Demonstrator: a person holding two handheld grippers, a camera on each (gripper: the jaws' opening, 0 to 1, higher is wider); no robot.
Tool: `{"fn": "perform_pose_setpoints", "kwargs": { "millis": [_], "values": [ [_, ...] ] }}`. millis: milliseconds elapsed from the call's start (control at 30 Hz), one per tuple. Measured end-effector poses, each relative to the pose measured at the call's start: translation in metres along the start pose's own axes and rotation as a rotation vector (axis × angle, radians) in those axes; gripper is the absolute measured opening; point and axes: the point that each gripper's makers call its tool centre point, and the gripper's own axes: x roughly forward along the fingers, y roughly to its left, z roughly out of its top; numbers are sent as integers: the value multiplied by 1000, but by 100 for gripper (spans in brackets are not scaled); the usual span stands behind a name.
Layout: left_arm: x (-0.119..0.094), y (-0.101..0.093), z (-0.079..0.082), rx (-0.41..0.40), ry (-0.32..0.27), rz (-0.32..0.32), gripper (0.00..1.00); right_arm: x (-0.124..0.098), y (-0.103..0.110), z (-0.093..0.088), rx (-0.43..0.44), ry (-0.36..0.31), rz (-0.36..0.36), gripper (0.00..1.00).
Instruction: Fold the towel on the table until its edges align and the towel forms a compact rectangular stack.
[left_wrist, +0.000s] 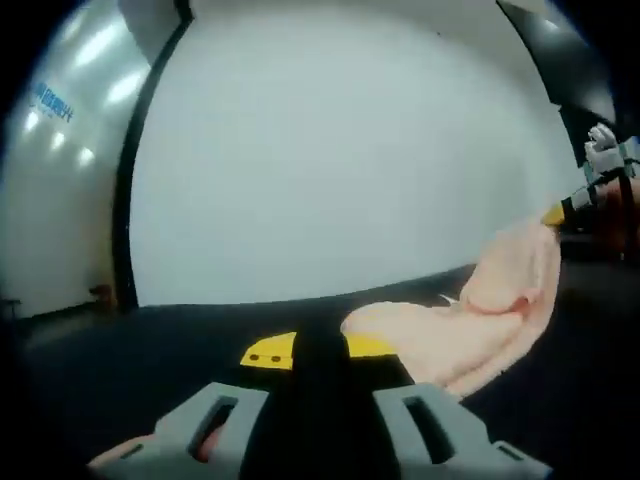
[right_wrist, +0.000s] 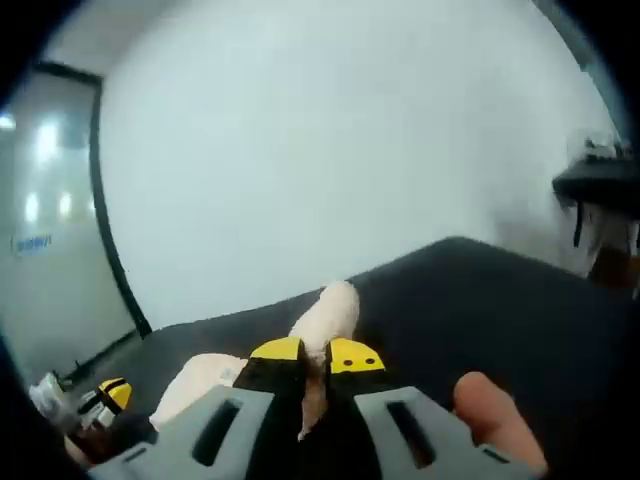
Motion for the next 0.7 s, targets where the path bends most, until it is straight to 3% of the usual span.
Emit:
{"fn": "perform_pose_setpoints", "kwargs": {
  "millis": [167, 233, 400, 467, 533, 567, 667, 700],
  "values": [
    [-5, 14, -9, -86, 30, 35, 19, 23, 93, -6, -302, -30, 119, 5],
    [-4, 17, -7, -99, 20, 44, 19, 31, 131, -22, -465, -27, 175, 5],
    [-6, 21, -14, -115, 45, 65, 19, 42, 208, -81, -683, 42, 335, 5],
    [-11, 20, -11, -131, 38, 67, 19, 45, 221, -103, -820, 57, 348, 6],
    [-17, 18, -10, -143, 35, 72, 18, 44, 225, -122, -892, 73, 361, 6],
    [-17, 21, -10, -154, 33, 77, 18, 45, 229, -136, -910, 98, 384, 6],
    [-16, 24, -9, -179, 23, 76, 17, 41, 232, -152, -896, 114, 411, 7],
    [-15, 24, -9, -183, 19, 75, 16, 38, 237, -160, -925, 114, 458, 11]
  ]
}}
